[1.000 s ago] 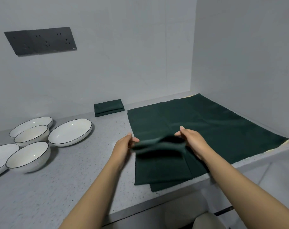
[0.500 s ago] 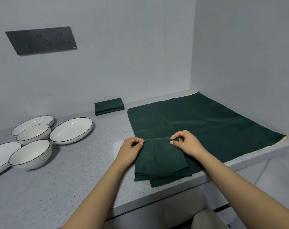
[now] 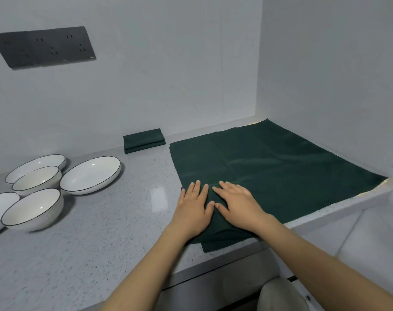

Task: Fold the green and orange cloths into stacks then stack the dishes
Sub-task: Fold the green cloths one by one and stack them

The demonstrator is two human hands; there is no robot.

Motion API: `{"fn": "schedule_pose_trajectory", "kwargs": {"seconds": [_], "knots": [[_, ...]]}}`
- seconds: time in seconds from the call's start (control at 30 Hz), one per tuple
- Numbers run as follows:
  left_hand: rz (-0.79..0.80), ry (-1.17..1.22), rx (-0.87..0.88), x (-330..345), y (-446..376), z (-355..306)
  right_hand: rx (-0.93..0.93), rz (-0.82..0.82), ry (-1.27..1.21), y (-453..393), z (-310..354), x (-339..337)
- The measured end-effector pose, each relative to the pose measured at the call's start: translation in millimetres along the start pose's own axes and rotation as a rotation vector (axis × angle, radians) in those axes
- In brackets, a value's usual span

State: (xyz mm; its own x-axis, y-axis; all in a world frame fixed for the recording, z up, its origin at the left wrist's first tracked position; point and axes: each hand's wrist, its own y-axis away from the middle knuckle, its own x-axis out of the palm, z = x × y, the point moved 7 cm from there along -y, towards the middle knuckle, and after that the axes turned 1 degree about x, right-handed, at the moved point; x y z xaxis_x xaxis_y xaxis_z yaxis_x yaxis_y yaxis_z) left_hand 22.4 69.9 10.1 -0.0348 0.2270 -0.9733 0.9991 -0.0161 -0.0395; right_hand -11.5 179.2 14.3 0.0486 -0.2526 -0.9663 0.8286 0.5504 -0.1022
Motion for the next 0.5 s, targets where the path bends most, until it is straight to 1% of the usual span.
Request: {"fn": "schedule_pose_trajectory", "kwargs": {"seconds": [0.1, 0.2, 0.37, 0.5], "knots": [[0.052, -0.055, -0.009, 13.1, 1.0, 5.7, 0.03, 0.057, 0.009, 2.4, -8.4, 11.4], [0.064, -0.046, -0.033, 16.7, 2.4, 11.3, 0.078, 0.086, 0.024, 3.6, -14.4, 15.9], [0.068, -0.042, -0.105, 17.4, 5.2, 25.0, 0.185, 0.09, 0.041, 7.6, -30.5, 16.1], [0.078, -0.009, -0.151, 17.4, 8.1, 30.0, 0.204, 0.095, 0.028, 8.5, -34.3, 15.2]]}}
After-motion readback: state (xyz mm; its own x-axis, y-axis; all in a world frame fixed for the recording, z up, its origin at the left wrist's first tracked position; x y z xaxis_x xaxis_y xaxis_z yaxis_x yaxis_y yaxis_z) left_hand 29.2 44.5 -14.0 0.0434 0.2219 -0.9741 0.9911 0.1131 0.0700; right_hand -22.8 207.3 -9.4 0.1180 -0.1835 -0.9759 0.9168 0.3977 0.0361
